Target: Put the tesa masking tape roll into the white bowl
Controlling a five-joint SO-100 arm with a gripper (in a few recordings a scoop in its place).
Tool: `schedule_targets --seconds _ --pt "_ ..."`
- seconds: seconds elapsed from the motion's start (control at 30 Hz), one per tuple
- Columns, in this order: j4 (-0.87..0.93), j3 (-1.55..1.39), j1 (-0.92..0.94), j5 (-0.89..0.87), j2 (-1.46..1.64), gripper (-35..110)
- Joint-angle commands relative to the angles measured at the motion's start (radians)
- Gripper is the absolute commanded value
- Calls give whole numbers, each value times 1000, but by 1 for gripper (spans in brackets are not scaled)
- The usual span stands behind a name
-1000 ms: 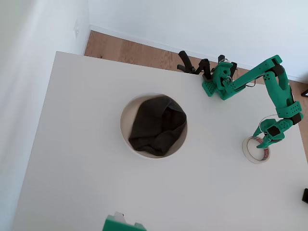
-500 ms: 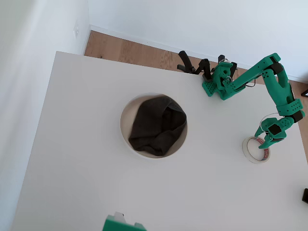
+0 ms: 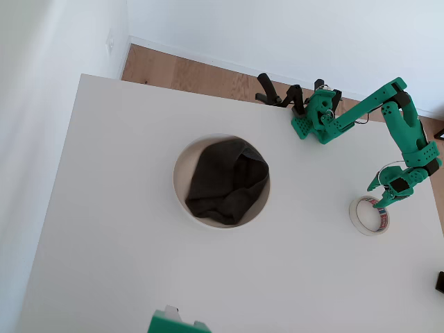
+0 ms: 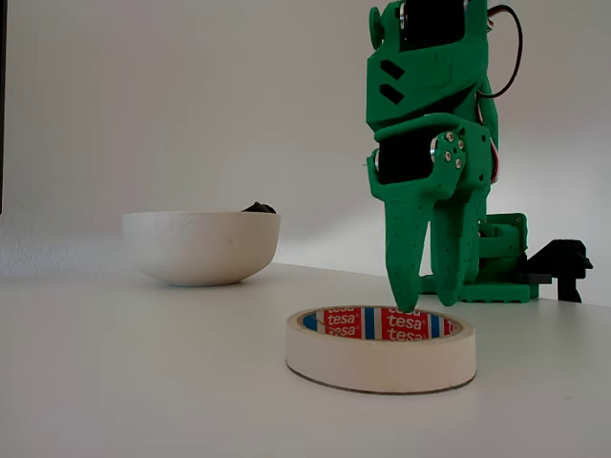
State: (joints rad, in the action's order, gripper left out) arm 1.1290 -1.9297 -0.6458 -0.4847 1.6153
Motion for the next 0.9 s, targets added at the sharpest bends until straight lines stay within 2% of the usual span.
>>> schedule_targets --seconds 0.0,0.4,0.53,0.87 --pt "0 37 -28 -20 -2 19" --pt "-48 40 -72 -40 -91 16" --pt "-51 40 -75 -34 -94 -4" --pt "-49 40 -86 -26 -104 -8"
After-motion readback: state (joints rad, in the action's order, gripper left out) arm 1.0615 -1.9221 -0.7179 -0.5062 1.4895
